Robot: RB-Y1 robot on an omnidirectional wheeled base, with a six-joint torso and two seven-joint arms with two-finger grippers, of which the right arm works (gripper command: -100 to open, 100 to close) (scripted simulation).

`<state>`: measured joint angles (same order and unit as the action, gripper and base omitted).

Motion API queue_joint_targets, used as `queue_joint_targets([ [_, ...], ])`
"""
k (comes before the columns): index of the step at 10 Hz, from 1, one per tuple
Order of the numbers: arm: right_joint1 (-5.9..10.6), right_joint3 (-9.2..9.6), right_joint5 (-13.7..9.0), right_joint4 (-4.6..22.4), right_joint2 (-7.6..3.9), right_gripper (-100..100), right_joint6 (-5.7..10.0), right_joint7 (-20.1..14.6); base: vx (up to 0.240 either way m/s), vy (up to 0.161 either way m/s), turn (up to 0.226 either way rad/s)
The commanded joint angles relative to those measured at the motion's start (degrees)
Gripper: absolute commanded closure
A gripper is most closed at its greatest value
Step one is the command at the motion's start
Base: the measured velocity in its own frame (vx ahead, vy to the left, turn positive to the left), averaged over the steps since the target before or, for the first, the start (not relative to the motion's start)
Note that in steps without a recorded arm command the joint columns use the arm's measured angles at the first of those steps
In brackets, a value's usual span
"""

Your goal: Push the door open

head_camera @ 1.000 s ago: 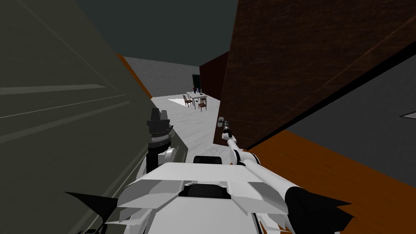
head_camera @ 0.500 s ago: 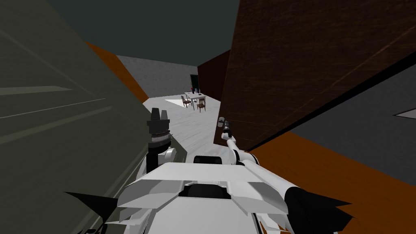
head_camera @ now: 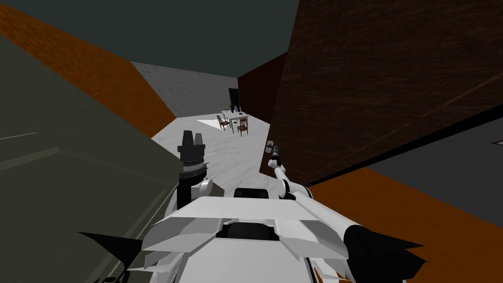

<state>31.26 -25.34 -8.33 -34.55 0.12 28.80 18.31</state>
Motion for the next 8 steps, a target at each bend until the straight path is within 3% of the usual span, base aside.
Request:
queue_joint_targets([
  [1,0.62,-1.84,-0.9,0.7,0.03,100,1.5,1.8,0.214,0.035,-0.073],
  [3,0.98,-3.5,-1.8,0.9,1.67,100,2.01,3.8,0.181,0.031,-0.044],
  [4,0.95,-2.8,-1.4,1.2,1.33,100,1.91,3.0,0.087,0.025,-0.017],
  [5,1.1,-4.6,-2.0,1.0,0.01,100,2.4,4.4,0.104,0.008,0.066],
  [8,1.26,-6.78,-2.7,0.7,-1.04,100,2.98,6.0,0.119,0.001,0.029],
])
